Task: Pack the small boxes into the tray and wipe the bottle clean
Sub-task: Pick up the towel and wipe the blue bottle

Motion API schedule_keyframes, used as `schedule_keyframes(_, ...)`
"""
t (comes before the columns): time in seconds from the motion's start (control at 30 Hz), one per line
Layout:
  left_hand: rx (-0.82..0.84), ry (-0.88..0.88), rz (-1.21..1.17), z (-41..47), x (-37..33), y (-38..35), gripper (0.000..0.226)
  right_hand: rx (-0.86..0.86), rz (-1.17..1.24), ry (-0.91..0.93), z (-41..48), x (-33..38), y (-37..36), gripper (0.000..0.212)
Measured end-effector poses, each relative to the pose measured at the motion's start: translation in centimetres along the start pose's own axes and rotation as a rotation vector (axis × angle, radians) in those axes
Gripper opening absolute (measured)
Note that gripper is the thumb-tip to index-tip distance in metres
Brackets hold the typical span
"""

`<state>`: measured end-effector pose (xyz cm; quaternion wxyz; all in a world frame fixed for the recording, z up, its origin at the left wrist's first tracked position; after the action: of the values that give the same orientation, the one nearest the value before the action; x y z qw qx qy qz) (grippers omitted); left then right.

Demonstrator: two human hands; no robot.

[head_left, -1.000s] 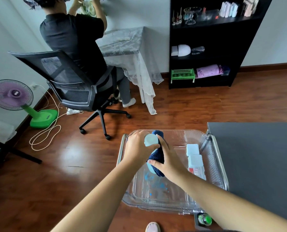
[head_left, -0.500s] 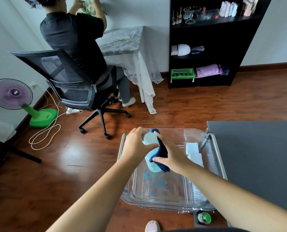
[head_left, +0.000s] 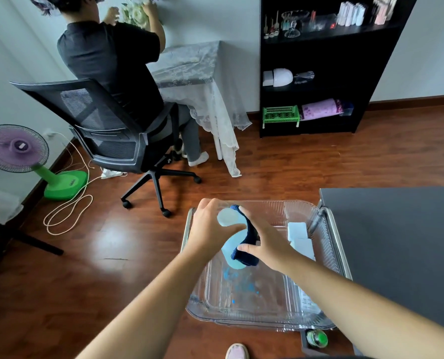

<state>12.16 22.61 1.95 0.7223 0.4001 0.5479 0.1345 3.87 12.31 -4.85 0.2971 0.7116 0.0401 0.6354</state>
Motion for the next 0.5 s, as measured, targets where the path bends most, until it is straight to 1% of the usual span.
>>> schedule_keyframes(0.03,-0.064,0.039,-0.022,-0.3,0.3,0.1,0.046,-0.013,0.010,-0.019,-0.1,-0.3,-0.1,0.086)
schedule_keyframes(0.07,-0.090,0.042,-0.024,-0.3,0.3,0.1,0.046,-0.029,0.026,-0.041,-0.1,-0.5,-0.1,0.086)
schedule_keyframes(0.1,-0.081,0.026,-0.021,-0.1,0.1,0.0,0.045,-0.040,0.039,-0.062,-0.1,-0.7,-0.1,0.086)
schedule_keyframes(0.27,0.169,-0.066,0.008,1.0,-0.5,-0.6,0.048,0.006,-0.017,-0.045,0.6,-0.6,0.4,0.086)
schedule_keyframes(0.33,0.191,-0.077,-0.037,0.8,-0.3,-0.9,0.050,0.010,-0.010,-0.056,0.6,-0.8,0.6,0.087)
schedule_keyframes(0.4,0.127,-0.091,-0.050,0.2,0.1,-1.0,0.057,-0.008,0.059,-0.102,0.5,-1.3,0.6,0.088)
schedule_keyframes(0.5,-0.042,-0.036,-0.096,-1.7,2.0,-0.8,0.082,-0.061,0.100,-0.171,0.1,-2.2,0.7,0.080)
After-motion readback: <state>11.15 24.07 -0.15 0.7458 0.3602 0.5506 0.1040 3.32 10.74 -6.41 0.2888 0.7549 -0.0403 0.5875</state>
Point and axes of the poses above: each hand's wrist, its own z-axis towards the middle knuckle, its own y-axis out of the back of the hand, x = y × z, the point moved 9 cm from there along z, towards the middle knuckle, and after that the axes turned 9 degrees about -x, right-handed, at the moved point
